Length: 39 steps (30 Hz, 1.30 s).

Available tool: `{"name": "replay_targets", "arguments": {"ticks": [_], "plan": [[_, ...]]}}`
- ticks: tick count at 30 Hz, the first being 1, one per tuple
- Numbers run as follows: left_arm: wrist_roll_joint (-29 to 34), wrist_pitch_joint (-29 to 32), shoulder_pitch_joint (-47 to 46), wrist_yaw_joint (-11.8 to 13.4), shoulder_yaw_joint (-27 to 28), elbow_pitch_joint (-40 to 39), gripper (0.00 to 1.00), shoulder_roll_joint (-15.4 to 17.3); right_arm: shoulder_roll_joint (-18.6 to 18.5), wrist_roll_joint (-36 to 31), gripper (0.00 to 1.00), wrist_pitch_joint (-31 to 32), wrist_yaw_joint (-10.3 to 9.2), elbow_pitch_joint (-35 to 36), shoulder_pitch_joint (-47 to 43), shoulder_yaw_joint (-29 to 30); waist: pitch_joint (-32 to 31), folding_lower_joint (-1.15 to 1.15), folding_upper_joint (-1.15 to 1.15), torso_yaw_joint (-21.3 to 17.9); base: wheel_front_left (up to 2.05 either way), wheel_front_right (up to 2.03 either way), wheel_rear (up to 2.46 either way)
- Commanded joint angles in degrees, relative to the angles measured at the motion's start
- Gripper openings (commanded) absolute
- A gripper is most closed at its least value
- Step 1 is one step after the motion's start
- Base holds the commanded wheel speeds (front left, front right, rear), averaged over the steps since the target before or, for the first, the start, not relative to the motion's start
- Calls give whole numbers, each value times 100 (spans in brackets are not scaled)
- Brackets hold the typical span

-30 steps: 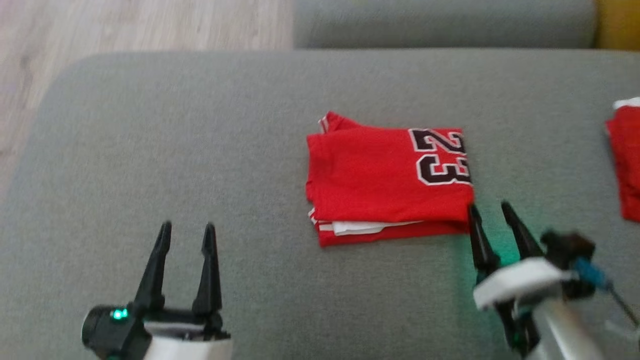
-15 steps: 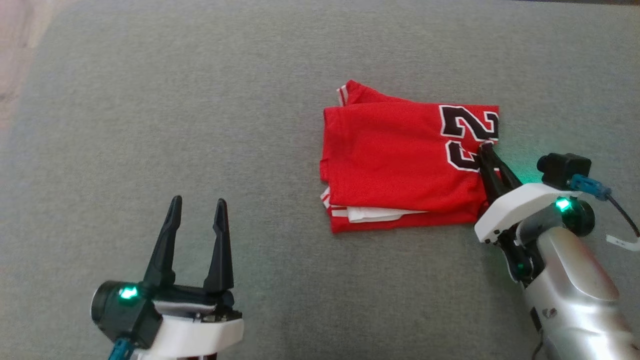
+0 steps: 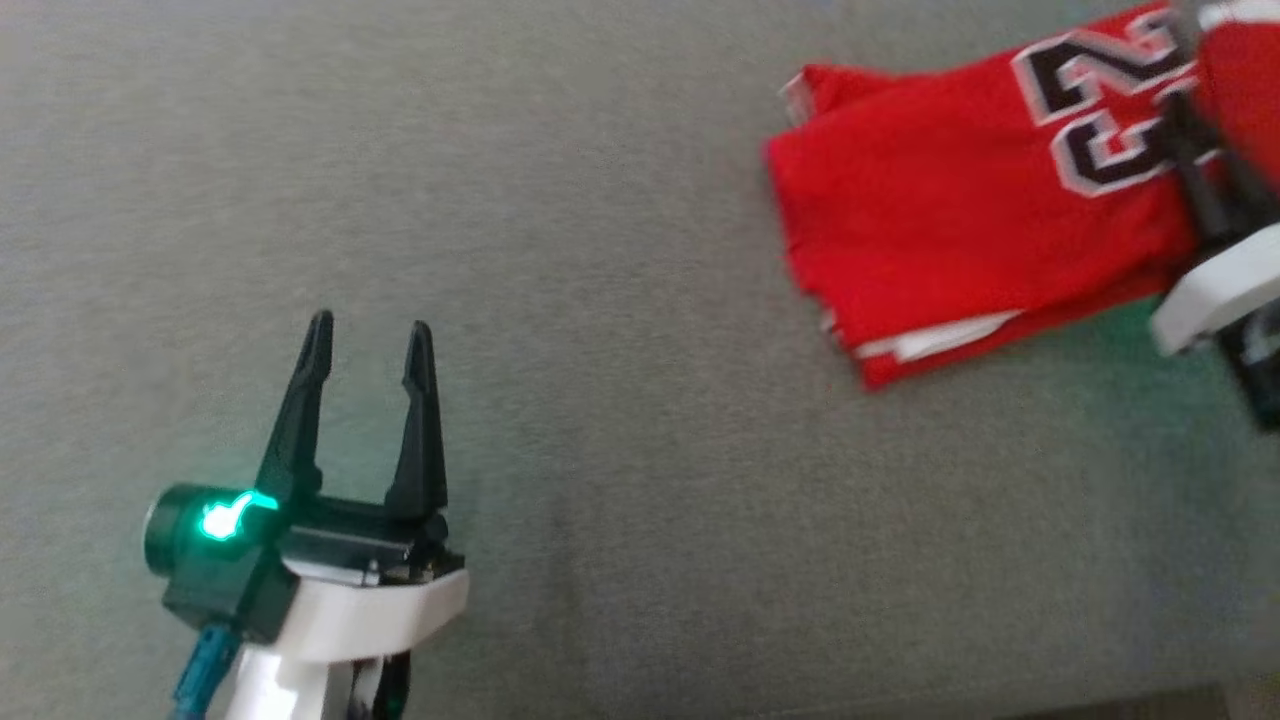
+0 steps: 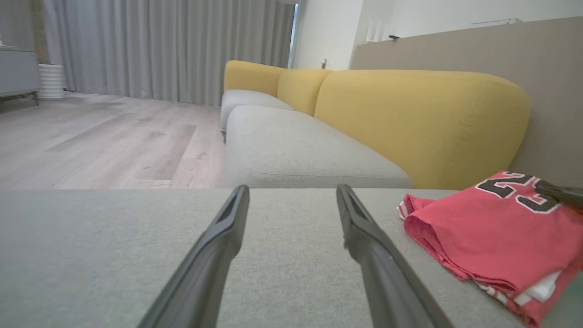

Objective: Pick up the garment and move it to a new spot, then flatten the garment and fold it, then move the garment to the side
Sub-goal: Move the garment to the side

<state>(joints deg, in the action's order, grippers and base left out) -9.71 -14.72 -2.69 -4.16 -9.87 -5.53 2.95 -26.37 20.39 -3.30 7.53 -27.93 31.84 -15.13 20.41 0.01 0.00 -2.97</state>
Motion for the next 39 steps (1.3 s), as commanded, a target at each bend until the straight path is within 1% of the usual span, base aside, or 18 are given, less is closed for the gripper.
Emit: {"name": "replay_targets", "arguments": {"ticks": [1,2,8,12,16,17,18,19,22,25,29,30,34,39], "plan": [[69,-28,-180,-54,213,-197,100,-7,-271,-81,0,89,-4,317,85,49,417,-1,0,-419,0,0,0],[149,-28,-282,-110,257,-186,100,-7,-567,-207,0,211,-4,543,114,203,577,-1,0,-556,0,0,0],[272,-28,-518,-214,393,-172,100,-7,-1142,-295,0,518,-4,1018,168,802,936,-1,0,-800,0,0,0],[344,-28,-610,-260,435,-144,100,-7,-1368,-410,0,710,-4,1199,99,1302,1052,-1,0,-864,0,0,0],[359,-28,-681,-290,477,-130,100,-7,-1411,-556,0,770,-4,1256,9,1833,1089,-1,0,-891,0,0,0],[361,-28,-689,-295,484,-124,100,-7,-1388,-646,21,791,-4,1268,2,1952,1079,-1,0,-894,0,0,0],[363,-28,-691,-301,488,-115,100,-7,-1343,-736,83,823,-4,1276,-9,2055,1057,-1,0,-894,0,0,0],[361,-28,-687,-305,486,-100,100,-7,-1278,-839,100,840,-4,1288,-22,2161,1025,-1,0,-889,0,0,0],[339,-28,-663,-315,480,-63,100,-7,-1012,-1181,100,842,-4,1409,-124,2273,884,-1,0,-851,0,0,0],[272,-28,-608,-319,490,-27,100,-7,-558,-1337,100,821,-4,1567,-302,2238,664,-1,0,-774,0,0,0],[95,-28,-445,-238,487,98,100,-7,148,-1390,100,706,-4,1735,-675,1951,255,-1,0,-613,0,0,0],[95,-28,-445,-238,487,98,100,-7,148,-1390,100,706,-4,1735,-675,1951,255,-1,0,-613,0,0,0],[-61,-28,-284,-58,410,243,100,-7,767,-1221,100,402,-4,1593,-1075,1467,-211,-1,0,-349,0,0,0],[-331,-28,-25,100,278,411,100,-7,1463,-1009,100,-284,-4,1096,-1522,853,-709,-1,0,-47,0,0,0]]}}
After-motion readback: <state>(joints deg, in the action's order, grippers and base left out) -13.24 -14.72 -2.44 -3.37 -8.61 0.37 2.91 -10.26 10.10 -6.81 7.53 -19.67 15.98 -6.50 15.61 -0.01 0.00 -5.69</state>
